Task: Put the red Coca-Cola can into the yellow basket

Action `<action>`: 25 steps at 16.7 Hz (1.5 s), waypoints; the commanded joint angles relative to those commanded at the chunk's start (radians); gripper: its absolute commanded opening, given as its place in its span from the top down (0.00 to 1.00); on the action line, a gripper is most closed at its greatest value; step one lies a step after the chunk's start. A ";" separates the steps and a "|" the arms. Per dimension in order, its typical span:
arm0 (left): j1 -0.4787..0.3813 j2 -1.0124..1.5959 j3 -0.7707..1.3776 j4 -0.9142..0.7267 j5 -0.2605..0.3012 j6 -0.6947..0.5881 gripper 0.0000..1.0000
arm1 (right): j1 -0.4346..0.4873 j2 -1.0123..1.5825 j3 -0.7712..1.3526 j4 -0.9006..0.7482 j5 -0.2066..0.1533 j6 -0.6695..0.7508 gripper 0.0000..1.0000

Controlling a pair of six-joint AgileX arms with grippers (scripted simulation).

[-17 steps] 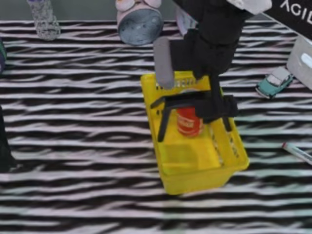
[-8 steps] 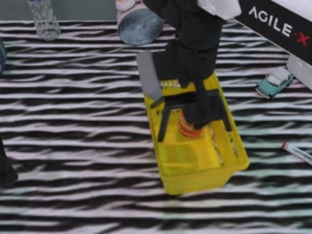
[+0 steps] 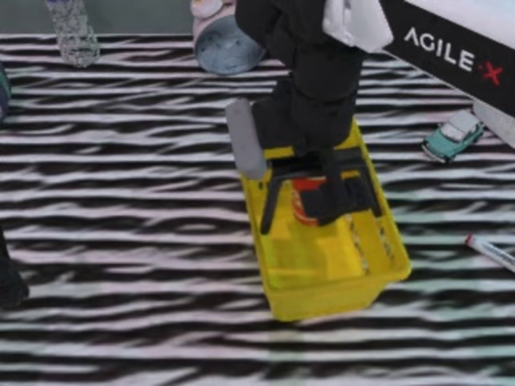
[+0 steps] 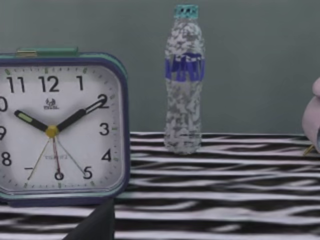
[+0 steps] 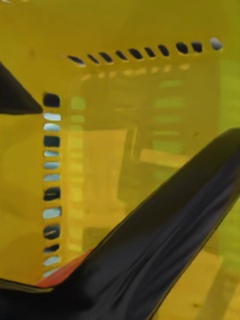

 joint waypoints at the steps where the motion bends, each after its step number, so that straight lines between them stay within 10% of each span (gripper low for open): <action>1: 0.000 0.000 0.000 0.000 0.000 0.000 0.00 | 0.000 0.000 0.000 0.000 0.000 0.000 0.00; 15: 0.000 0.000 0.000 0.000 0.000 0.000 0.00 | 0.000 0.000 0.000 0.000 0.000 0.000 0.98; 25: 0.000 0.000 0.000 0.000 0.000 0.000 0.00 | 0.000 0.000 0.000 0.000 0.000 0.000 1.00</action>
